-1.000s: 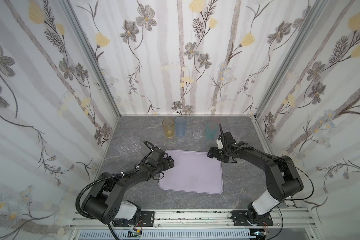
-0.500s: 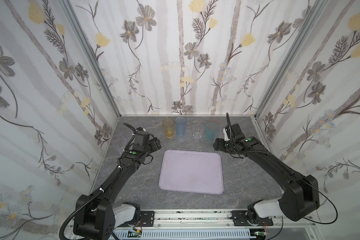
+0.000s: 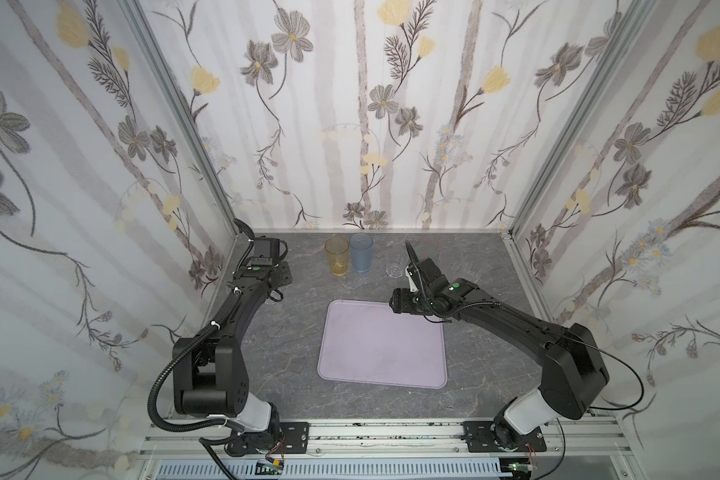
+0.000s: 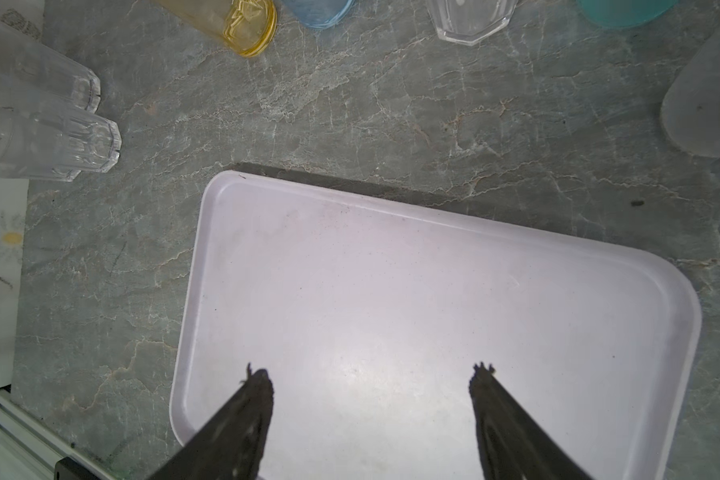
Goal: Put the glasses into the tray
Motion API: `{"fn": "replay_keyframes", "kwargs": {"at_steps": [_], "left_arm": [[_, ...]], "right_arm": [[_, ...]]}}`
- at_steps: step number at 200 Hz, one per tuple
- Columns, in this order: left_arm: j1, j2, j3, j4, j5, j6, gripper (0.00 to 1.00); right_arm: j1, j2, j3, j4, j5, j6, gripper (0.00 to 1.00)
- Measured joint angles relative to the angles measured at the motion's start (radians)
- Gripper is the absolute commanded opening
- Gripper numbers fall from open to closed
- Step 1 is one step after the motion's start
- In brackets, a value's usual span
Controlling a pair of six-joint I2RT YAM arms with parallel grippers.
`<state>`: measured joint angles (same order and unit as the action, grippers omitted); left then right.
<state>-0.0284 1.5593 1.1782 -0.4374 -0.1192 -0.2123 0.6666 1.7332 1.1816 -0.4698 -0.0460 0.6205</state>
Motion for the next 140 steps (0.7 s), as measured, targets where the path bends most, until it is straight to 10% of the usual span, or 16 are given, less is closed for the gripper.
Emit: {"fn": "replay_keyframes", "kwargs": {"at_steps": [140], "left_arm": [[0.024, 0.288, 0.154, -0.023, 0.001, 0.089, 0.00]], "right_arm": [[0.002, 0.028, -0.049, 0.048, -0.008, -0.005, 0.73]]}}
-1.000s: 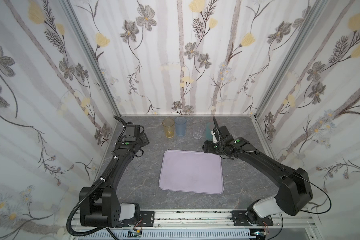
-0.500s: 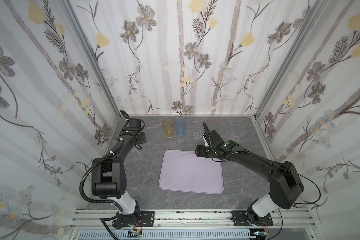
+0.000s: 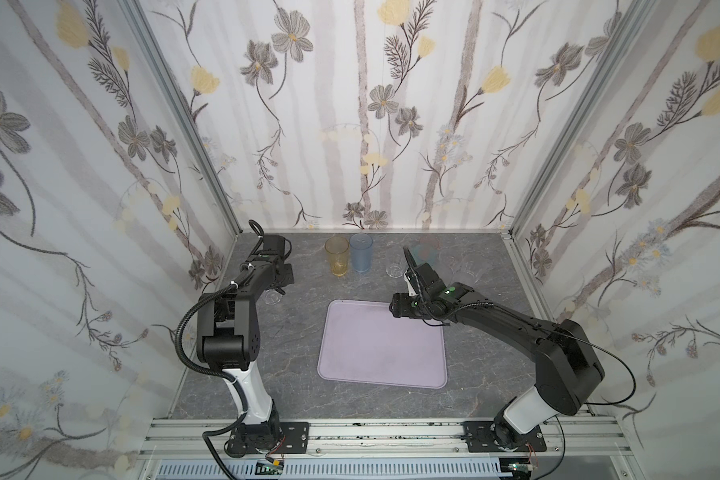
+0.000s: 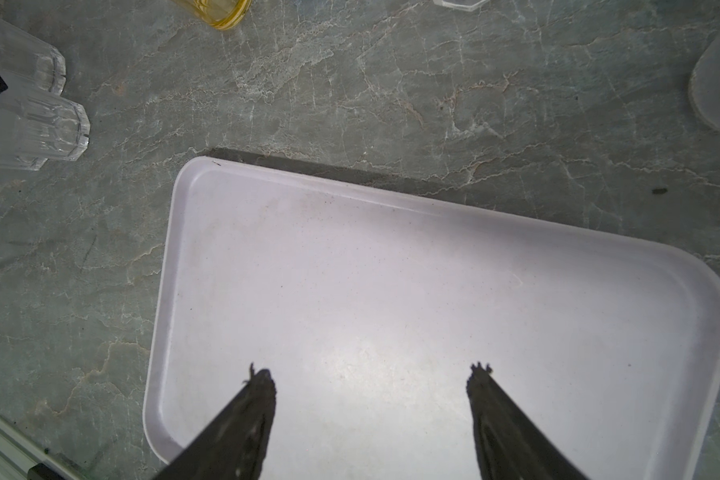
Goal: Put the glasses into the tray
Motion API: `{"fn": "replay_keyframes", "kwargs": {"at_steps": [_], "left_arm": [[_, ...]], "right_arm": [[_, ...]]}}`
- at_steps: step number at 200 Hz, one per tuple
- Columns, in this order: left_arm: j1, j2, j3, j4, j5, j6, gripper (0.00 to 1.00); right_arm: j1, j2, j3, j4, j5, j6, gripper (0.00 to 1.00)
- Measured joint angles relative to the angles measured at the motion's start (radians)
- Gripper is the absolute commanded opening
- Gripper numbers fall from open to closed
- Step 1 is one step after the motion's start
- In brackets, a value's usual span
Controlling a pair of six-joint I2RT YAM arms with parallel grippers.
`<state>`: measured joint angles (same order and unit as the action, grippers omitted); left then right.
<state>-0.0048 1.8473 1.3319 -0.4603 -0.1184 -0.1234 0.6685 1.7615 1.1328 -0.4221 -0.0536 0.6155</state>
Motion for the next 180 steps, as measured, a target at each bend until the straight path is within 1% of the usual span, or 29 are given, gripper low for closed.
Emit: {"fn": "replay_keyframes", "kwargs": {"at_steps": [20, 35, 49, 75, 96, 117, 144, 159, 180], "left_arm": [[-0.007, -0.039, -0.005, -0.009, 0.022, -0.003, 0.00], [-0.025, -0.107, -0.016, -0.024, 0.027, -0.016, 0.00], [-0.062, -0.181, -0.024, -0.040, 0.043, -0.042, 0.00], [-0.171, -0.283, -0.027, -0.109, 0.067, -0.091, 0.00], [-0.309, -0.337, -0.050, -0.164, 0.105, -0.141, 0.00], [-0.437, -0.341, -0.074, -0.218, 0.158, -0.197, 0.00], [-0.559, -0.306, -0.077, -0.241, 0.170, -0.255, 0.00], [-0.601, -0.257, -0.077, -0.245, 0.179, -0.266, 0.00], [-0.609, -0.205, -0.067, -0.246, 0.171, -0.269, 0.00]], "right_arm": [[0.000, 0.002, -0.002, 0.003, 0.000, 0.000, 0.73], [0.000, 0.005, -0.002, 0.008, 0.000, 0.000, 0.73], [0.000, 0.005, -0.001, 0.010, 0.000, 0.000, 0.73], [0.000, 0.007, 0.007, 0.010, 0.000, -0.007, 0.72], [-0.004, 0.011, 0.003, -0.001, 0.002, -0.020, 0.72], [-0.026, 0.005, -0.032, -0.024, 0.010, -0.029, 0.72], [-0.094, -0.065, -0.120, -0.059, 0.031, -0.035, 0.74], [-0.138, -0.101, -0.171, -0.068, 0.031, -0.042, 0.75], [-0.187, -0.119, -0.223, -0.076, 0.034, -0.049, 0.77]]}}
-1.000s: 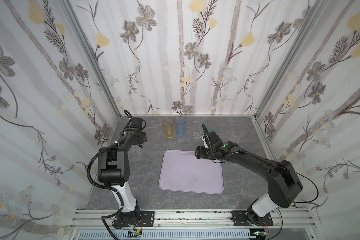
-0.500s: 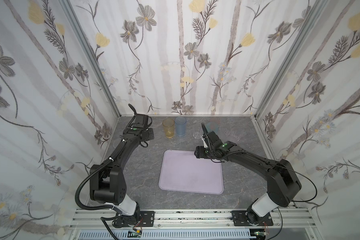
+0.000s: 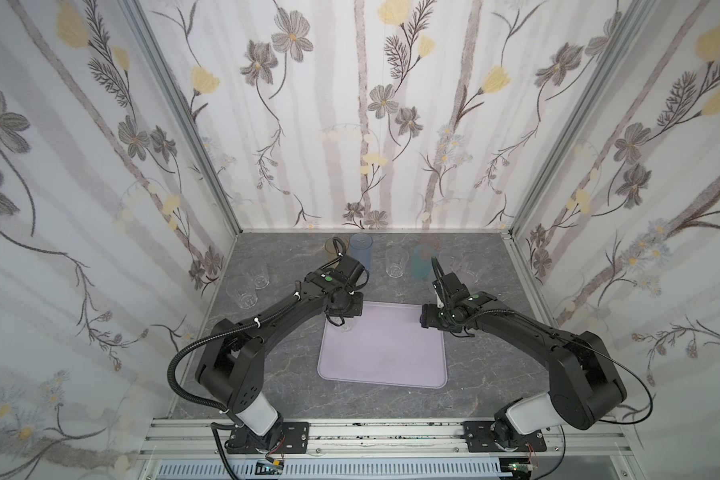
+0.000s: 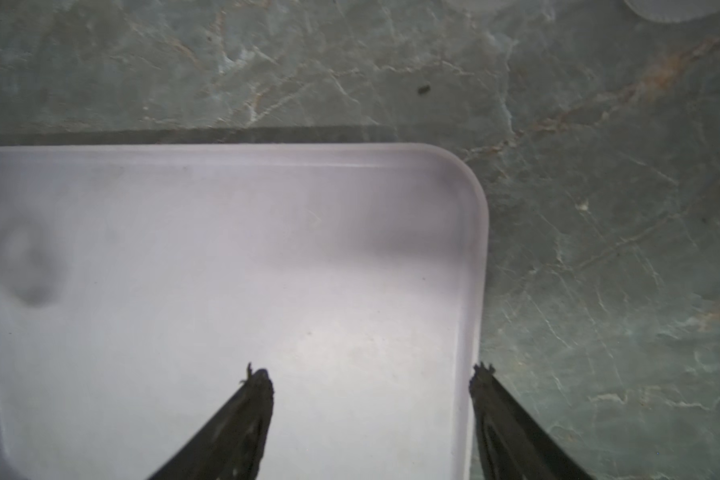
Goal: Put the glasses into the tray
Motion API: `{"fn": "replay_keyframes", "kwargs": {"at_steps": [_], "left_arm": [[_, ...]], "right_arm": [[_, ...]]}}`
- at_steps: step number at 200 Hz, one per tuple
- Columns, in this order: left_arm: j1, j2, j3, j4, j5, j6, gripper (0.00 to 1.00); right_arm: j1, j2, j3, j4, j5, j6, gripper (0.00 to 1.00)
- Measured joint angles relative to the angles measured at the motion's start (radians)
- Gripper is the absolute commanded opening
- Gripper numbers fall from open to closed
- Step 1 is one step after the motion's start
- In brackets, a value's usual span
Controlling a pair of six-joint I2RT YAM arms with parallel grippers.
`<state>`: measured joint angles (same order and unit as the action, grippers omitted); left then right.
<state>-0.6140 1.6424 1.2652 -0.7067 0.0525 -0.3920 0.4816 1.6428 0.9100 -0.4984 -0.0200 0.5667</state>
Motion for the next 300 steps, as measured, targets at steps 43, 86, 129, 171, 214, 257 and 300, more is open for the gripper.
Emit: {"fn": "replay_keyframes", "kwargs": {"at_steps": [43, 86, 129, 171, 214, 257, 300], "left_arm": [[-0.003, 0.088, 0.033, 0.012, -0.044, 0.040, 0.00], [0.022, 0.146, 0.069, 0.047, -0.086, 0.079, 0.00], [0.058, 0.159, 0.070, 0.060, -0.102, 0.105, 0.00], [0.074, 0.164, 0.070, 0.073, -0.101, 0.112, 0.05], [0.082, 0.156, 0.068, 0.081, -0.082, 0.108, 0.37], [0.093, 0.064, 0.089, 0.066, -0.078, 0.104, 0.51], [0.207, -0.080, 0.151, 0.039, -0.066, 0.102, 0.54]], "right_arm": [[-0.039, 0.028, -0.047, 0.020, -0.031, -0.011, 0.81], [-0.058, 0.133, -0.011, 0.069, -0.095, -0.011, 0.79], [-0.057, 0.212, 0.085, 0.092, -0.115, -0.023, 0.78], [-0.058, 0.248, 0.138, 0.090, -0.110, -0.037, 0.78], [-0.057, 0.249, 0.147, 0.087, -0.103, -0.047, 0.78], [-0.051, 0.196, 0.147, 0.058, -0.073, -0.052, 0.79], [0.027, 0.119, 0.177, -0.002, -0.010, -0.033, 0.78]]}}
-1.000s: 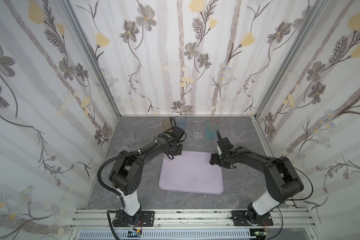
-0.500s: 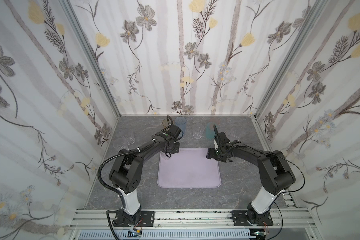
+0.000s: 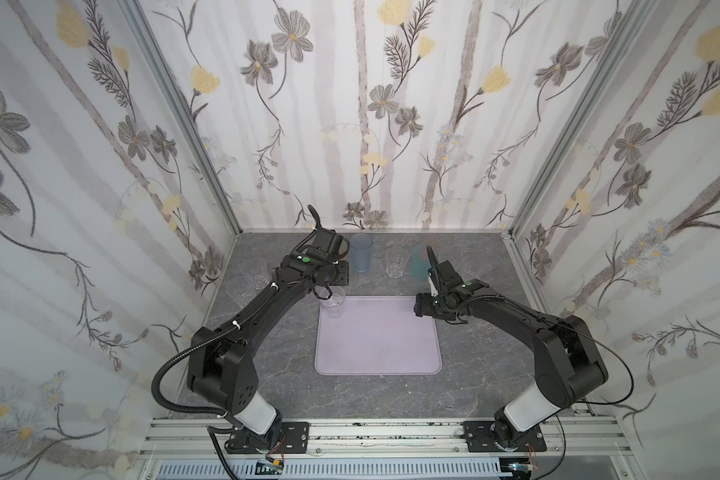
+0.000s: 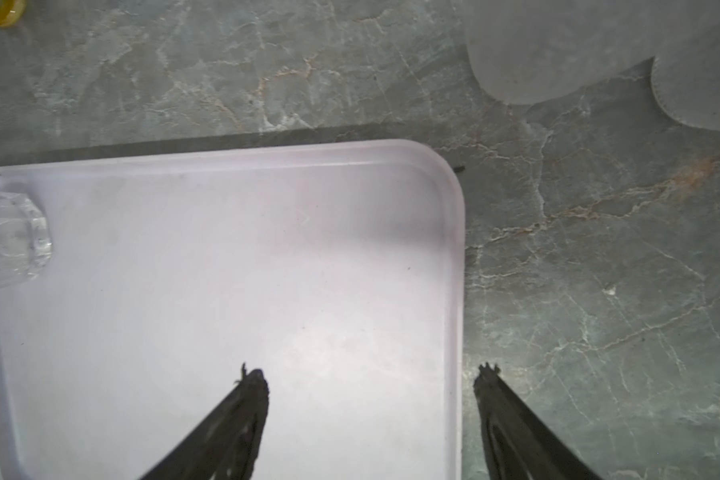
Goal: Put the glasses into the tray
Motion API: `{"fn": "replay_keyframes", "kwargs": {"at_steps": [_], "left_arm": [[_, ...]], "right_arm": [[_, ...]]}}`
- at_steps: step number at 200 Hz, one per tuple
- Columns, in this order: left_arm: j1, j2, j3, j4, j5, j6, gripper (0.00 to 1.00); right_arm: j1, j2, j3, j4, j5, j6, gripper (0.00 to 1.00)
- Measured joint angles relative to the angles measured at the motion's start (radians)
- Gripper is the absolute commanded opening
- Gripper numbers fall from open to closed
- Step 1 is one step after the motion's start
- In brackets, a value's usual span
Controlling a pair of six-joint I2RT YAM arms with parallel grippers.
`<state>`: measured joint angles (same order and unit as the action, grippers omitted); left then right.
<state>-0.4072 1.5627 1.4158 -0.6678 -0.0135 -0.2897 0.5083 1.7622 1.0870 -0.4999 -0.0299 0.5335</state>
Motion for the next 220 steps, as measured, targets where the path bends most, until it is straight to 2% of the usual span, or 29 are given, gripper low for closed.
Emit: {"fn": "replay_keyframes", "kwargs": {"at_steps": [54, 74, 111, 155, 220], "left_arm": [[0.353, 0.001, -0.061, 0.031, -0.113, 0.003, 0.58], [0.441, 0.043, -0.057, 0.078, -0.123, 0.010, 0.60], [0.503, 0.152, 0.004, 0.118, -0.124, 0.053, 0.58], [0.589, 0.172, -0.020, 0.137, -0.146, 0.072, 0.52], [0.607, 0.282, -0.023, 0.140, -0.120, 0.103, 0.42]], "right_arm": [[0.248, 0.065, 0.201, 0.062, -0.006, 0.080, 0.78], [0.310, 0.113, 0.273, 0.080, -0.015, 0.095, 0.78], [0.380, 0.145, 0.317, 0.092, -0.018, 0.094, 0.77], [0.389, 0.159, 0.318, 0.093, -0.016, 0.086, 0.77], [0.390, 0.176, 0.327, 0.093, -0.016, 0.076, 0.77]]}}
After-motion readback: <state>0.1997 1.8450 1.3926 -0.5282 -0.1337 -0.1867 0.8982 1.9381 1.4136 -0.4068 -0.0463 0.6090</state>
